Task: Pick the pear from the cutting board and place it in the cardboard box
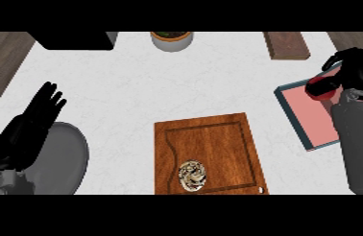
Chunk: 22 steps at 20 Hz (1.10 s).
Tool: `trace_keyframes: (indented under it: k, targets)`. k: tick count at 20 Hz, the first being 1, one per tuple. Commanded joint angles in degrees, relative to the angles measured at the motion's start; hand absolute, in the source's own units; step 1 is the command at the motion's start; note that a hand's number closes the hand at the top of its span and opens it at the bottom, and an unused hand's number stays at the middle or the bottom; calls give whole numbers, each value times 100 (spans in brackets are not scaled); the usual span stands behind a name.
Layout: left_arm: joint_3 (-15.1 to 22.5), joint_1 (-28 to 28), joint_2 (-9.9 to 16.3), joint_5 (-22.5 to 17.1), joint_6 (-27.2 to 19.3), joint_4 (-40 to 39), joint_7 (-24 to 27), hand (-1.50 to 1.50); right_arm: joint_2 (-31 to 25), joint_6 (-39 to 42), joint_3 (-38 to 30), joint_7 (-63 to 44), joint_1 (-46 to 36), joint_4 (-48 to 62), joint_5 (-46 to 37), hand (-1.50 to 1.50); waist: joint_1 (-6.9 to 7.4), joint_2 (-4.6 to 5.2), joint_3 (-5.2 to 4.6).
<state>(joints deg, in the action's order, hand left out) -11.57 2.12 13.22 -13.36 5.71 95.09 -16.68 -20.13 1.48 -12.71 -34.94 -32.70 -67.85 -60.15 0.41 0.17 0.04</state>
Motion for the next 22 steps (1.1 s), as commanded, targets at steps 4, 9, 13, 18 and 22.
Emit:
trace_keyframes:
  k: [4, 9, 13, 18, 22]
  targets:
    - [103, -211, -171, 210, 21, -45, 236, 0, 43, 57, -181, 693, 544, -84, 658, -150, -51, -24, -4]
    - [101, -27, -179, 141, -110, 165, -74, 0, 313, -1436, -549, 1242, 249, 239, 810, -150, 19, -6, 5]
    - [-88, -76, -2, 56, 5, 61, -38, 0, 445, -1994, -1298, 1640, 615, -608, 1752, -150, -123, -41, 6]
    - [47, -115, -217, 237, -85, -71, 194, 0, 497, -2085, -1787, 1831, 894, -1214, 2586, -150, -130, -36, 0]
    - [-131, -30, 51, -2, 14, 216, -349, 0, 430, -1664, -1868, 1271, 1435, -2199, 2904, -150, -82, -40, -4]
